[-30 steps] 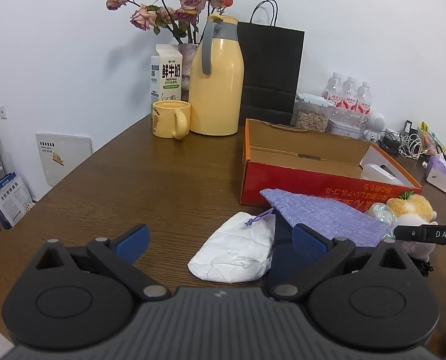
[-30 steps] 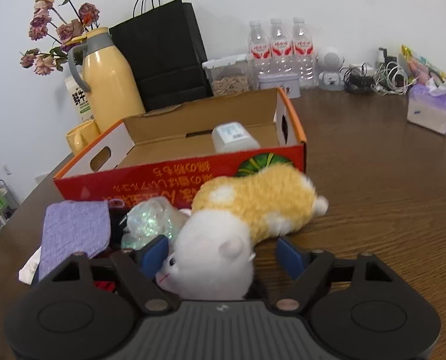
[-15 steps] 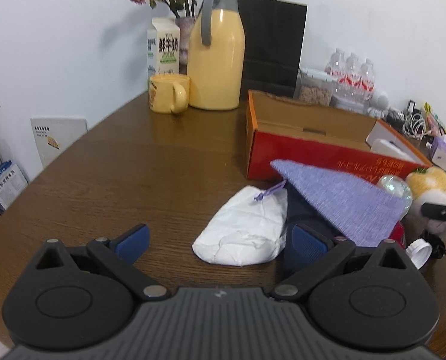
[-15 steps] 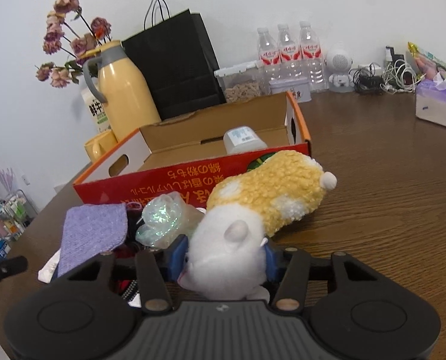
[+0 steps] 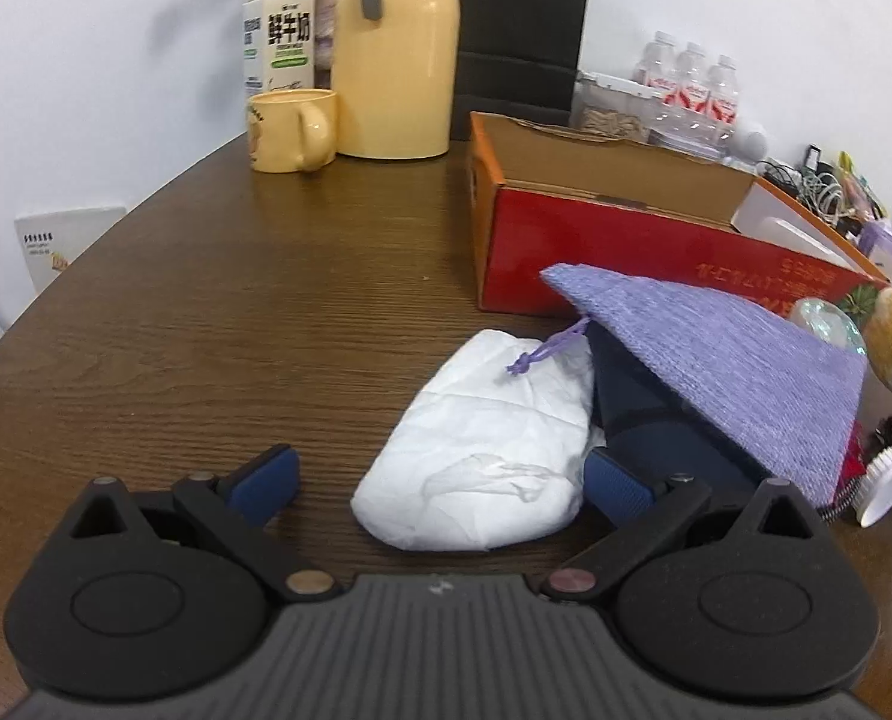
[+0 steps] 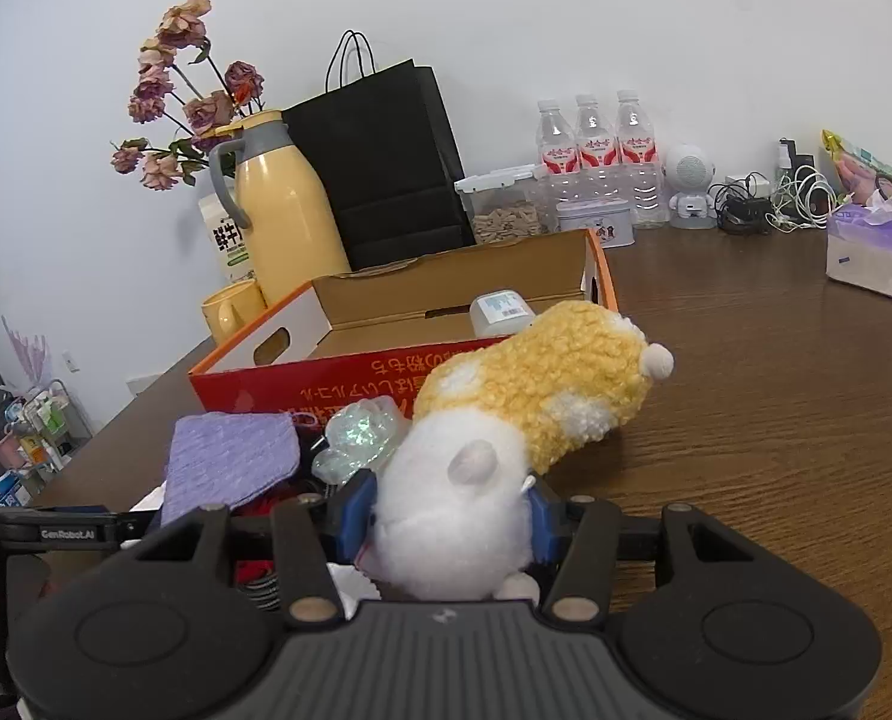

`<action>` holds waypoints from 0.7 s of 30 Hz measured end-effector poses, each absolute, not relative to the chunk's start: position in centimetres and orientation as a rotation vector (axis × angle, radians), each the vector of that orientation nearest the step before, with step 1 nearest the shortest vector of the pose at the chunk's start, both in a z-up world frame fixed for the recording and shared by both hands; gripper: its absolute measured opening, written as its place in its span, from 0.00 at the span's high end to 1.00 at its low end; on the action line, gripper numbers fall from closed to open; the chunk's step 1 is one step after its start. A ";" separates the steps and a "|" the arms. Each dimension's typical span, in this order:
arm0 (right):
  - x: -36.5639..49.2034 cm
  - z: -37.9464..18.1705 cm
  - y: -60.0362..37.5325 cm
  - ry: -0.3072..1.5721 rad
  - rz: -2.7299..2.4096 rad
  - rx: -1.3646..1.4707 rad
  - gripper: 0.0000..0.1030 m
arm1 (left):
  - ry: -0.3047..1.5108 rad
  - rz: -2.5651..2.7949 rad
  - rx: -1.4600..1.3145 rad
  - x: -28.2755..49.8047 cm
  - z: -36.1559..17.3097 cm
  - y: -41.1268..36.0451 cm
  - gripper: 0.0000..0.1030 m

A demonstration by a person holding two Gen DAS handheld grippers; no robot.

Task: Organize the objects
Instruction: 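Grasp the white plush sheep with the right gripper while the left gripper grasps the white cloth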

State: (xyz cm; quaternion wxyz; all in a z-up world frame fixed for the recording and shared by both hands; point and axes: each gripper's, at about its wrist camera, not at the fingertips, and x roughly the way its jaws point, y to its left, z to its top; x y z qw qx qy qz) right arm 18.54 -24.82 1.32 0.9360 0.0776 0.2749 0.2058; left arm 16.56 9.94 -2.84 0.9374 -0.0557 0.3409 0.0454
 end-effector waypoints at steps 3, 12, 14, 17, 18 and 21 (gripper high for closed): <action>18.5 1.3 -24.8 0.561 0.425 0.158 0.52 | 0.700 0.067 -0.065 16.5 -3.0 9.3 0.00; 18.1 1.2 -24.8 0.559 0.432 0.161 0.51 | 0.668 0.022 -0.016 15.9 -2.8 8.3 0.31; 18.0 1.2 -24.8 0.559 0.434 0.160 0.51 | 0.657 0.014 -0.026 15.4 -2.7 8.2 0.40; 17.8 1.1 -24.9 0.557 0.439 0.159 0.51 | 0.649 0.035 -0.030 14.8 -2.7 8.3 0.40; 17.7 1.1 -24.9 0.557 0.441 0.158 0.51 | 0.647 0.043 -0.032 14.5 -2.7 8.3 0.40; 17.5 1.1 -25.0 0.553 0.448 0.158 0.51 | 0.628 0.060 -0.044 13.5 -2.3 8.7 0.40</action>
